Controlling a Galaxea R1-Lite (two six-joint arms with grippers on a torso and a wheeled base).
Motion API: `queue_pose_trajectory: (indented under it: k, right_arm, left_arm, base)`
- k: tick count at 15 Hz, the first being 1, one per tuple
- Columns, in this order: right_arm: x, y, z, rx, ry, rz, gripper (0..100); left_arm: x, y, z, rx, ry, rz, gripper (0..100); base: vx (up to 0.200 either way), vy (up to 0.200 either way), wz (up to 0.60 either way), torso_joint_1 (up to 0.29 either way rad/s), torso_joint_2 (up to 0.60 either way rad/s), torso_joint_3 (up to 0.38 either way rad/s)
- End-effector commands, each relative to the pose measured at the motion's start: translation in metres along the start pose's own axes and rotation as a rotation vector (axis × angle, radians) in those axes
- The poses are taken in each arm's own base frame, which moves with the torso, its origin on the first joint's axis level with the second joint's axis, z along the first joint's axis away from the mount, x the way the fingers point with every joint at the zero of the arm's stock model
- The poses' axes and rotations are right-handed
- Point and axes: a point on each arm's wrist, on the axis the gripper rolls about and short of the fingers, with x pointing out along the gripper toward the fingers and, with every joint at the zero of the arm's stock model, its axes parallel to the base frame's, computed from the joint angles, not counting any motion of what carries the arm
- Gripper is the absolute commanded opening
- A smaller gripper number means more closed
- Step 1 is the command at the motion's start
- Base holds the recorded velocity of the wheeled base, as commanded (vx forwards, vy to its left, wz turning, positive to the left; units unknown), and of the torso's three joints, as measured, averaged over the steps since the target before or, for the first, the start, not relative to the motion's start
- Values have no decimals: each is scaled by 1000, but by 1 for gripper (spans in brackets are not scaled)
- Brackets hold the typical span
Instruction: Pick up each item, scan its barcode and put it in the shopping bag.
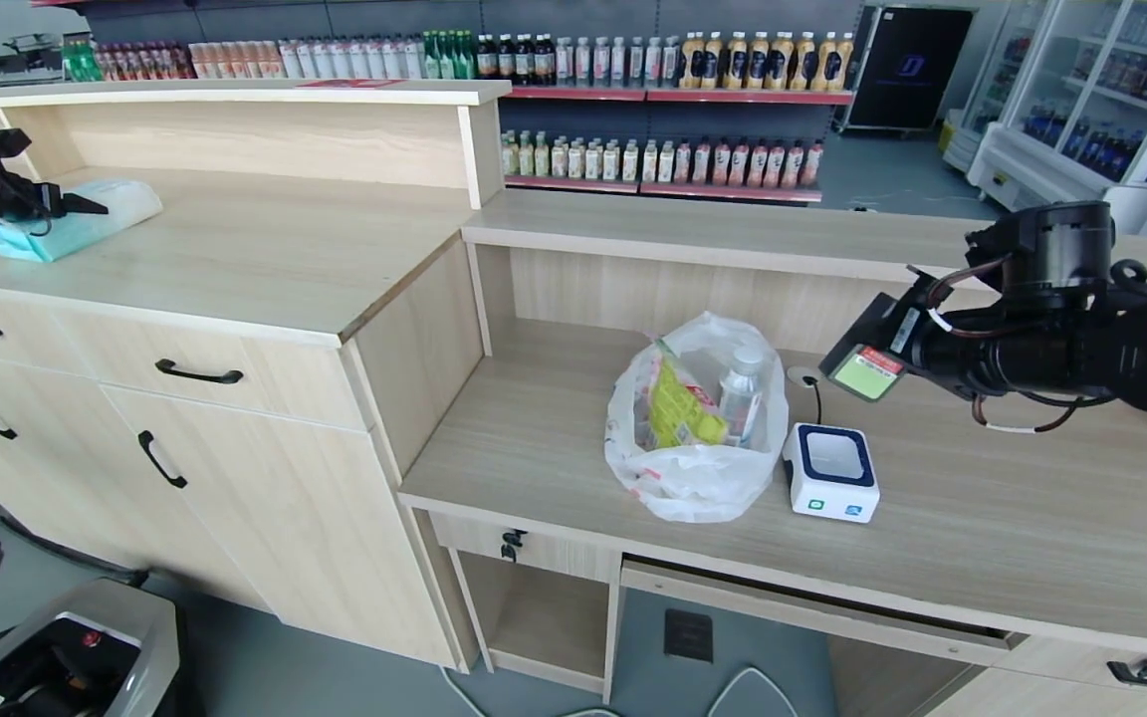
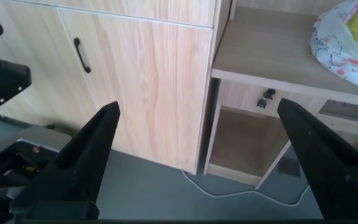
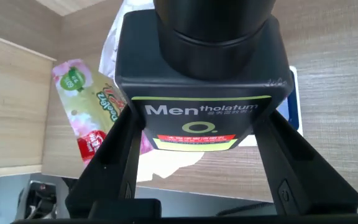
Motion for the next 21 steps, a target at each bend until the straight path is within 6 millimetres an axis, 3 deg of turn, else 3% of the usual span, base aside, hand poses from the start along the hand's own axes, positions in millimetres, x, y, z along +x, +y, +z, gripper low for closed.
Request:
queue_pose_trajectory:
  k: [1,10,21]
  right_arm:
    - [7,-3,-8,4,27,-8,0]
    - [49,-42,-28,40,106,-121,0]
    - [75,-56,-47,37,151,-151,0]
  left_arm:
    - [0,0,0,-1,0,1,100]
    - [0,0,0,-1,0,-1,100]
    - [0,0,0,-1,0,1,100]
  base:
    - [0,0,0,0,0,0]
    - [0,0,0,0,0,0]
    - [0,0,0,0,0,0]
